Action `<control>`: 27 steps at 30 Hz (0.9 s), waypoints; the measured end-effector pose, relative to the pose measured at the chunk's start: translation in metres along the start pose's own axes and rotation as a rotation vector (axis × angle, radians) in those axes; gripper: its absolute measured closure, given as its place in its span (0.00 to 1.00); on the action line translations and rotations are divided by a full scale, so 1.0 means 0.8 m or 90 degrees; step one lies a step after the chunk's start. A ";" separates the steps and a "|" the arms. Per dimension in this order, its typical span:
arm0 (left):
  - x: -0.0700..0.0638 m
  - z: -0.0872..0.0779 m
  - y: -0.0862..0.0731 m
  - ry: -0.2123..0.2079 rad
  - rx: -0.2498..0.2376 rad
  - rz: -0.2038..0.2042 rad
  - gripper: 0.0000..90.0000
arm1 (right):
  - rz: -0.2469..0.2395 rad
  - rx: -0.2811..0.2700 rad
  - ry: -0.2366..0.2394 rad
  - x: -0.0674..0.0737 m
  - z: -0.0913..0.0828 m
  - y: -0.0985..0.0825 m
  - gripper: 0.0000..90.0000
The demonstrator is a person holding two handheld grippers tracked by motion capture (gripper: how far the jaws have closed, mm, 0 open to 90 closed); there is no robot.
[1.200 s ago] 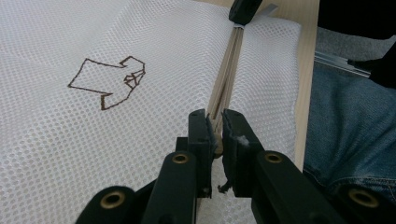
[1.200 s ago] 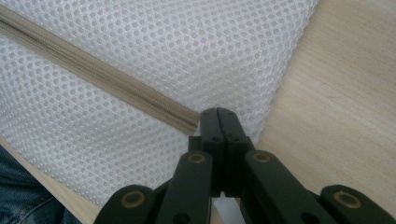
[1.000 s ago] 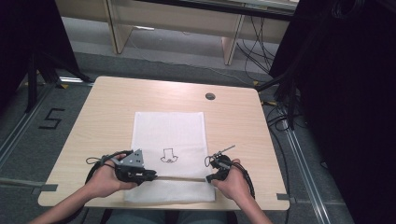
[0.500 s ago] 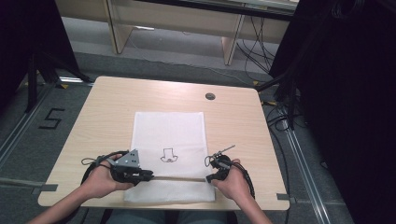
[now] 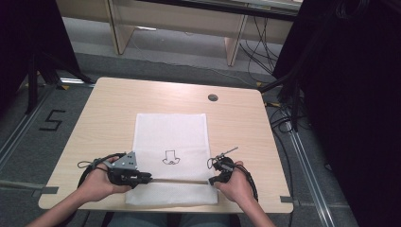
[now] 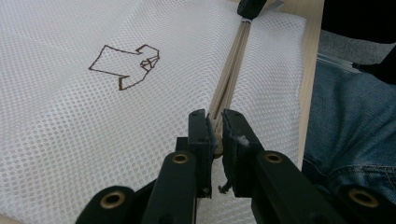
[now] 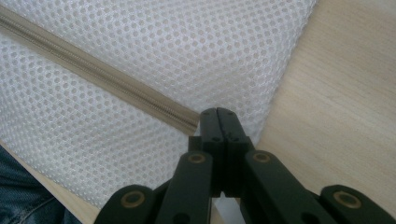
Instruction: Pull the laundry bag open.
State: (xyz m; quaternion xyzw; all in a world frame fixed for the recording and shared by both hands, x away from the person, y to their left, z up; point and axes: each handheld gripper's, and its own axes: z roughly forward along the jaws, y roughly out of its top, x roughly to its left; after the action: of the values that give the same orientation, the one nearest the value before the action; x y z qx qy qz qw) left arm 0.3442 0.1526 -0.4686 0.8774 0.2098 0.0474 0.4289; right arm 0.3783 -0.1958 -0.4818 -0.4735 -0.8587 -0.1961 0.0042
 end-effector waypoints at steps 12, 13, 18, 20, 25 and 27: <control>0.005 -0.014 -0.013 0.002 -0.007 -0.018 0.91 | -0.004 0.001 0.004 -0.001 0.000 0.000 1.00; 0.004 -0.014 -0.014 0.004 -0.004 -0.023 0.91 | -0.001 0.009 0.008 -0.001 0.000 0.001 1.00; 0.005 -0.014 -0.014 0.002 0.002 -0.021 0.91 | -0.006 0.009 0.005 -0.002 0.000 0.000 1.00; 0.008 -0.016 -0.014 0.003 0.007 -0.004 0.91 | -0.007 -0.006 0.005 -0.002 0.001 0.000 1.00; 0.010 -0.023 -0.021 0.011 -0.002 -0.038 0.91 | -0.006 -0.006 0.006 -0.002 0.000 0.000 1.00; 0.011 -0.026 -0.025 0.009 -0.004 -0.044 0.91 | -0.006 -0.007 0.007 -0.002 0.001 0.000 1.00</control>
State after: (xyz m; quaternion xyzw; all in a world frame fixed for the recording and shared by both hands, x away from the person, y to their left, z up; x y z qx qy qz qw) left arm 0.3403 0.1820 -0.4718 0.8680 0.2425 0.0397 0.4315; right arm 0.3791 -0.1967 -0.4830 -0.4687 -0.8596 -0.2035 0.0054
